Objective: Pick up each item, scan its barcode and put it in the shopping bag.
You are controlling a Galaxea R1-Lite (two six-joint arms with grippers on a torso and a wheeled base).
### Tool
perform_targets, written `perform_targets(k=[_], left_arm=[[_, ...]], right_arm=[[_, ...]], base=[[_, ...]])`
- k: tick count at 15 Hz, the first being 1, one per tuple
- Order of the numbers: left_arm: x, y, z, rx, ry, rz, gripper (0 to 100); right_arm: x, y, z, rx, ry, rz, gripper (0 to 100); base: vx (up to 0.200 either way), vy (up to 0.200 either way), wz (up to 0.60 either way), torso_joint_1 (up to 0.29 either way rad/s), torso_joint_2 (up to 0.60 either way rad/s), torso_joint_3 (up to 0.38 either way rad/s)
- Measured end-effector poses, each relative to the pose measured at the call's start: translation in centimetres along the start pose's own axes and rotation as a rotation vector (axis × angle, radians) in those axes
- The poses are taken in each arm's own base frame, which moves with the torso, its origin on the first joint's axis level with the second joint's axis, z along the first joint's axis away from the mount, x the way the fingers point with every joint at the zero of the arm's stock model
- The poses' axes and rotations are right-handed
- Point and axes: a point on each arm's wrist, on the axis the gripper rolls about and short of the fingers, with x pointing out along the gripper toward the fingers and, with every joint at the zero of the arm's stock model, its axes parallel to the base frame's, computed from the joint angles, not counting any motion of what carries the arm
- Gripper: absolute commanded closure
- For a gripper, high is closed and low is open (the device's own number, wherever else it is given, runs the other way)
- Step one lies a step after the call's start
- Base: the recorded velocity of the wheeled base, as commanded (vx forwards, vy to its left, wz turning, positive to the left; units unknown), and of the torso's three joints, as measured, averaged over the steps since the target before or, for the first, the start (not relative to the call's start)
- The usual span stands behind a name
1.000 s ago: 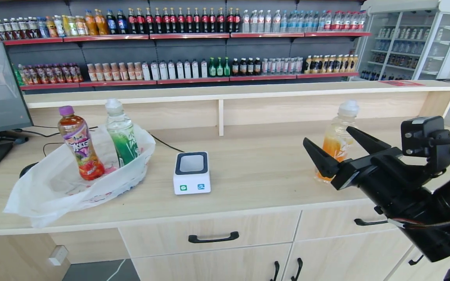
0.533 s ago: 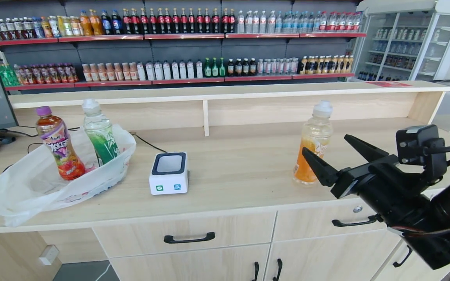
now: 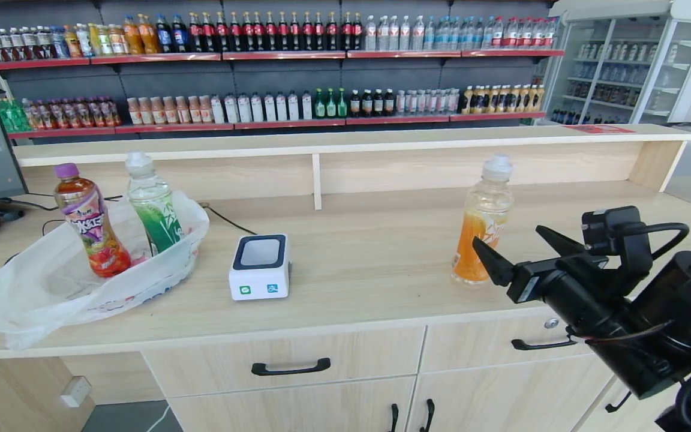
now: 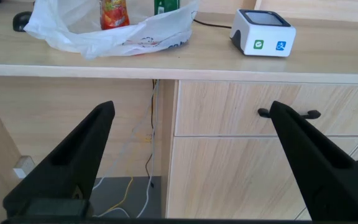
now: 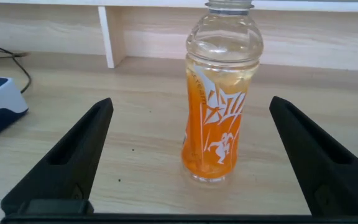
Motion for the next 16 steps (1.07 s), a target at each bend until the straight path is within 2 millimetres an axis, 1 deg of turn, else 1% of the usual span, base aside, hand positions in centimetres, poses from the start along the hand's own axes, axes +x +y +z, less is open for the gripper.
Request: perform_targets(k=[3, 6, 7, 11, 13, 16], left_arm=[[0.0, 0.0, 0.0, 0.001, 0.000, 0.000, 0], [0.0, 0.0, 0.0, 0.001, 0.000, 0.000, 0], [0.0, 0.0, 0.0, 0.001, 0.000, 0.000, 0], [0.0, 0.0, 0.0, 0.001, 0.000, 0.000, 0], [0.0, 0.0, 0.0, 0.001, 0.000, 0.000, 0], [0.0, 0.0, 0.0, 0.001, 0.000, 0.000, 0]], right_arm=[[1.7, -0.3, -0.9, -0.004, 0.011, -0.028, 0], [3.3, -1.4, -1.8, -0.011, 0.021, -0.083, 0], [3.8, -1.4, -1.9, -0.011, 0.019, -0.087, 0], [4.6, -0.9, -2.8, -0.011, 0.034, -0.075, 0], [4.9, -1.0, -3.1, -0.011, 0.039, -0.080, 0], [6.1, -1.0, -3.5, -0.006, 0.028, -0.085, 0]], base=[[0.000, 0.000, 0.00, 0.000, 0.00, 0.000], [0.000, 0.000, 0.00, 0.000, 0.00, 0.000], [0.000, 0.000, 0.00, 0.000, 0.00, 0.000], [0.000, 0.000, 0.00, 0.000, 0.00, 0.000], [0.000, 0.000, 0.00, 0.000, 0.00, 0.000], [0.000, 0.000, 0.00, 0.000, 0.00, 0.000]])
